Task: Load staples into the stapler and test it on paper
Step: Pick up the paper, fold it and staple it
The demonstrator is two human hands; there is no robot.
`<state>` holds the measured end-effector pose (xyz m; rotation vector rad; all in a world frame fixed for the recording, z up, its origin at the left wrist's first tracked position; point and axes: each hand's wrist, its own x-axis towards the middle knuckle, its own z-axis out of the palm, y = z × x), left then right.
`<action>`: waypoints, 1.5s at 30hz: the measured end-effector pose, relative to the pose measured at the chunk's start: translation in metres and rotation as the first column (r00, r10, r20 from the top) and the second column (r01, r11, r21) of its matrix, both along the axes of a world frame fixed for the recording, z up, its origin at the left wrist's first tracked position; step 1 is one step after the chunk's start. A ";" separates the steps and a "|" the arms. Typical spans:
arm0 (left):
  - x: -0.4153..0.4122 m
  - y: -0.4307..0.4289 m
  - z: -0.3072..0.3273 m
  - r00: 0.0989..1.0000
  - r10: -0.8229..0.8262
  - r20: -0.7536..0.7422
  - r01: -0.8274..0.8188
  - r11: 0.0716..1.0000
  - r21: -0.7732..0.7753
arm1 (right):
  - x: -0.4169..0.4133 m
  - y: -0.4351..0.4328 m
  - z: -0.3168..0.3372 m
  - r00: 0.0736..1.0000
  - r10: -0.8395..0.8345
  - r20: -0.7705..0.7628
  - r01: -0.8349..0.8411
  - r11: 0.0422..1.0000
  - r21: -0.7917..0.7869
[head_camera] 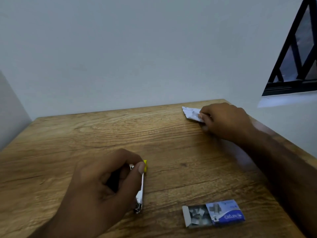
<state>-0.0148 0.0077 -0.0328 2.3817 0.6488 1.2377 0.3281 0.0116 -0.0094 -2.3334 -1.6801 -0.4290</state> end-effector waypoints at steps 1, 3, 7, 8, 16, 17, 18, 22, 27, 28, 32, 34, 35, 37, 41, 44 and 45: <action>0.003 -0.002 0.005 1.000 -0.007 0.010 0.006 0.999 0.039 | -0.010 0.000 0.001 0.999 0.044 -0.013 -0.044 0.999 -0.006; 0.006 -0.004 0.011 1.000 -0.020 0.008 0.019 0.994 0.104 | -0.031 0.000 0.001 0.991 0.133 -0.027 -0.133 0.991 -0.026; 0.008 0.003 0.011 0.994 0.061 -0.094 -0.048 0.989 0.136 | -0.069 0.001 -0.003 0.961 0.275 -0.002 -0.275 0.961 -0.038; 0.008 0.004 0.012 0.991 0.079 -0.109 -0.064 0.988 0.141 | -0.077 0.001 -0.003 0.954 0.299 -0.005 -0.299 0.954 -0.029; 0.005 0.024 0.013 0.989 0.148 -0.006 -0.145 0.954 -0.262 | -0.131 -0.013 0.017 0.887 0.451 0.102 -0.460 0.842 0.283; 0.006 0.027 0.014 0.990 0.140 0.025 -0.121 0.925 -0.361 | -0.136 -0.016 0.018 0.874 0.460 0.154 -0.485 0.814 0.320; 0.007 0.029 0.016 0.989 0.124 0.075 -0.073 0.876 -0.477 | -0.141 -0.019 0.018 0.852 0.485 0.195 -0.523 0.778 0.349; 0.009 0.037 0.023 0.920 0.140 0.365 0.243 0.527 -0.814 | -0.155 -0.025 0.013 0.729 0.575 0.371 -0.683 0.644 0.344; 0.005 0.039 0.023 0.862 0.112 0.495 0.391 0.474 -0.789 | -0.156 -0.022 0.006 0.650 0.620 0.439 -0.744 0.636 0.204; 0.005 0.039 0.022 0.864 0.112 0.490 0.383 0.485 -0.786 | -0.155 -0.021 0.005 0.645 0.634 0.428 -0.749 0.635 0.188; 0.003 0.041 0.016 0.860 0.113 0.498 0.363 0.551 -0.752 | -0.149 -0.018 0.004 0.673 0.699 0.240 -0.739 0.622 0.258; 0.002 0.043 0.014 0.847 0.132 0.515 0.362 0.565 -0.741 | -0.144 -0.016 0.005 0.740 0.664 0.110 -0.650 0.663 0.371; 0.002 0.044 0.013 0.843 0.137 0.520 0.362 0.570 -0.738 | -0.140 -0.014 0.004 0.771 0.636 0.033 -0.587 0.690 0.423; 0.002 0.045 0.011 0.838 0.132 0.530 0.374 0.568 -0.733 | -0.132 -0.013 0.004 0.780 0.596 -0.190 -0.452 0.746 0.489; 0.001 0.047 0.007 0.825 0.131 0.550 0.387 0.578 -0.719 | -0.122 -0.009 0.001 0.410 0.553 -0.725 -0.333 0.831 0.446; -0.001 0.050 0.006 0.809 0.147 0.569 0.397 0.577 -0.714 | -0.116 -0.008 -0.003 0.080 0.521 -0.850 -0.397 0.799 0.452; -0.002 0.051 0.005 0.805 0.150 0.574 0.404 0.571 -0.715 | -0.116 -0.009 -0.005 0.060 0.514 -0.856 -0.437 0.785 0.440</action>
